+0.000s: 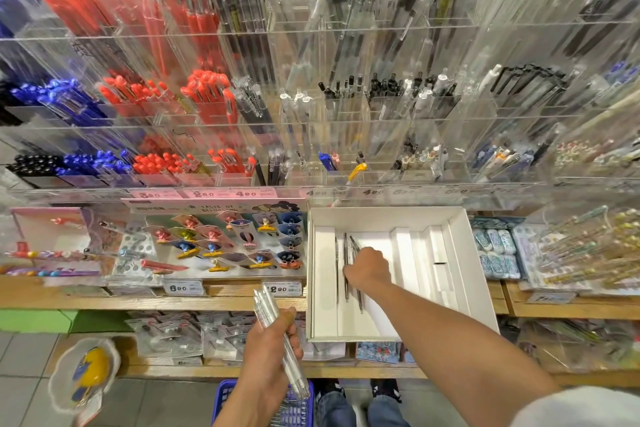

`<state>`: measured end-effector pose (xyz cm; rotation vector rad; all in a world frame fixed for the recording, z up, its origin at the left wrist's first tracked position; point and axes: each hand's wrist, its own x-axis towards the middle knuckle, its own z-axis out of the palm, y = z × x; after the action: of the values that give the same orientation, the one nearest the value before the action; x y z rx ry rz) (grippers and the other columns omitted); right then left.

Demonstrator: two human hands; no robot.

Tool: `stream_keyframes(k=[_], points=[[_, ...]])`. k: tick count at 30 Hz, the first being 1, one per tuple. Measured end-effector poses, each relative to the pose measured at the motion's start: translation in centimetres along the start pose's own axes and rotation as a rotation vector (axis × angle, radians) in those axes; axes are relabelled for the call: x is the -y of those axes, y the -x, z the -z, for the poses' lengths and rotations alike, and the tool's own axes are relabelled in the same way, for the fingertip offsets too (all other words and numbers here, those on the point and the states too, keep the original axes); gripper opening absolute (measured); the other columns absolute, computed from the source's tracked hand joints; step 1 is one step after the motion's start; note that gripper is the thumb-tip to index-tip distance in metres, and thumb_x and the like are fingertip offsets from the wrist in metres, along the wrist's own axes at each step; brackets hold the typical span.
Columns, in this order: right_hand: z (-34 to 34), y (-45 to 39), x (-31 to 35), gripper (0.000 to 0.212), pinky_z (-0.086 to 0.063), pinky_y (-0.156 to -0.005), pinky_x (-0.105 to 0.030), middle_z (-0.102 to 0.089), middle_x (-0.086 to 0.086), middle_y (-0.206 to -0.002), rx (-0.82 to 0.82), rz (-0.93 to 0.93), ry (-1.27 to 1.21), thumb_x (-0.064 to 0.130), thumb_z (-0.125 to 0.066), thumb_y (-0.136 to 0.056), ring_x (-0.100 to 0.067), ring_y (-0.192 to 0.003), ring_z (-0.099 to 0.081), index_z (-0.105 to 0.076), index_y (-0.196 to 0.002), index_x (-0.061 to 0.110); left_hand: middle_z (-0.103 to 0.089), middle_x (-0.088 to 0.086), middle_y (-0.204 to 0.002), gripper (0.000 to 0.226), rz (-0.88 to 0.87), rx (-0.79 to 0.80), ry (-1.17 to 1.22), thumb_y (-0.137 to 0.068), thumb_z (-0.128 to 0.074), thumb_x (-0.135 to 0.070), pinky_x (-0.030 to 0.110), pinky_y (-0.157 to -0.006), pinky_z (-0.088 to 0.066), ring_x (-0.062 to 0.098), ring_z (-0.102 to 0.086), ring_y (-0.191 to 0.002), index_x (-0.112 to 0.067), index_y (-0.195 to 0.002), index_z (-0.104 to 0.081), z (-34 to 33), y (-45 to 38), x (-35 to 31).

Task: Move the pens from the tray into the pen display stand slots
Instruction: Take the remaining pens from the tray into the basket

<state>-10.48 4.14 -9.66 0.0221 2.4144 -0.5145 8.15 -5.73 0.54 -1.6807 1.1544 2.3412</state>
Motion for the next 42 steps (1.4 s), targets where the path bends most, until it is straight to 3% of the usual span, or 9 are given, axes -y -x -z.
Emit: stream_keyframes(k=[5,12,15,19,23,28,32,37,42], points=[[1.2,-0.2,-1.2,0.005,-0.039,-0.046,-0.020,-0.060,0.002,-0.068,0.037,-0.052,0.032,0.015,-0.058,-0.072,-0.014,-0.058,-0.056,-0.055,-0.073,0.013,-0.044,0.005,-0.056,0.009,0.016,0.001,0.006,-0.097,-0.054,-0.004,0.025,-0.039,-0.033,0.013,-0.038,-0.044,-0.005,-0.089,-0.051,-0.2,0.0,0.1],[1.8,-0.6,-1.4,0.024,-0.046,-0.066,-0.032,-0.057,-0.010,-0.102,0.032,-0.052,-0.183,0.013,-0.045,-0.088,-0.029,-0.090,-0.060,-0.046,-0.110,0.007,-0.044,0.004,-0.056,0.005,0.019,-0.008,0.021,-0.097,-0.055,-0.005,0.026,-0.042,-0.034,0.014,-0.038,-0.047,-0.004,-0.092,-0.053,-0.4,-0.1,0.1],[0.9,-0.4,-0.5,0.007,-0.042,-0.058,-0.027,-0.058,-0.005,-0.085,0.041,-0.008,-0.197,0.015,-0.054,-0.086,-0.022,-0.074,-0.057,-0.051,-0.089,0.009,-0.044,0.004,-0.055,0.005,0.022,-0.001,0.015,-0.098,-0.054,-0.006,0.027,-0.042,-0.032,0.014,-0.038,-0.045,-0.004,-0.093,-0.053,-0.3,-0.2,0.0],[-0.2,-0.5,0.1,0.026,-0.034,-0.044,-0.022,-0.050,0.001,-0.062,0.021,-0.026,-0.147,0.016,-0.060,-0.084,-0.014,-0.051,-0.047,-0.044,-0.064,0.014,-0.042,0.005,-0.059,0.005,0.024,-0.017,0.007,-0.097,-0.055,-0.007,0.025,-0.039,-0.033,0.013,-0.037,-0.047,-0.005,-0.094,-0.051,0.2,-0.5,0.2],[-0.3,-0.4,0.2,0.026,-0.037,-0.047,-0.022,-0.053,0.002,-0.064,-0.007,-0.007,-0.041,0.022,-0.063,-0.083,-0.015,-0.056,-0.053,-0.047,-0.064,0.015,-0.044,0.006,-0.060,0.004,0.007,-0.030,-0.001,-0.097,-0.055,-0.006,0.024,-0.038,-0.034,0.014,-0.038,-0.047,-0.003,-0.094,-0.053,0.6,-0.6,0.4],[0.4,-0.2,-0.2,0.013,-0.042,-0.053,-0.024,-0.057,0.002,-0.074,-0.015,-0.044,-0.028,0.023,-0.059,-0.080,-0.019,-0.068,-0.059,-0.054,-0.084,0.012,-0.045,0.006,-0.059,0.005,0.014,-0.037,0.001,-0.096,-0.057,-0.006,0.025,-0.039,-0.035,0.013,-0.039,-0.046,-0.003,-0.096,-0.053,0.7,-0.5,0.3],[1.5,0.0,-1.2,0.008,-0.033,-0.044,-0.022,-0.054,0.002,-0.067,-0.025,-0.069,-0.102,0.015,-0.054,-0.077,-0.014,-0.055,-0.050,-0.049,-0.072,0.014,-0.046,0.004,-0.057,0.004,0.019,-0.009,0.024,-0.097,-0.056,-0.007,0.025,-0.041,-0.036,0.013,-0.041,-0.047,-0.004,-0.097,-0.053,0.3,-0.4,-0.1],[0.7,0.1,-0.2,0.009,-0.042,-0.060,-0.029,-0.058,-0.005,-0.086,-0.038,-0.035,-0.232,0.018,-0.049,-0.093,-0.025,-0.078,-0.057,-0.051,-0.094,0.010,-0.047,0.004,-0.058,0.006,-0.002,0.006,0.040,-0.097,-0.057,-0.008,0.026,-0.044,-0.038,0.014,-0.041,-0.049,-0.005,-0.095,-0.052,0.0,-0.2,-0.6],[-0.8,0.5,1.3,0.021,-0.045,-0.062,-0.029,-0.058,-0.003,-0.078,0.002,-0.031,-0.116,0.024,-0.062,-0.088,-0.026,-0.074,-0.059,-0.050,-0.074,0.013,-0.047,0.004,-0.059,0.007,-0.015,0.016,0.028,-0.096,-0.058,-0.007,0.026,-0.044,-0.039,0.013,-0.042,-0.049,-0.005,-0.097,-0.051,-0.1,-0.3,-1.1]])
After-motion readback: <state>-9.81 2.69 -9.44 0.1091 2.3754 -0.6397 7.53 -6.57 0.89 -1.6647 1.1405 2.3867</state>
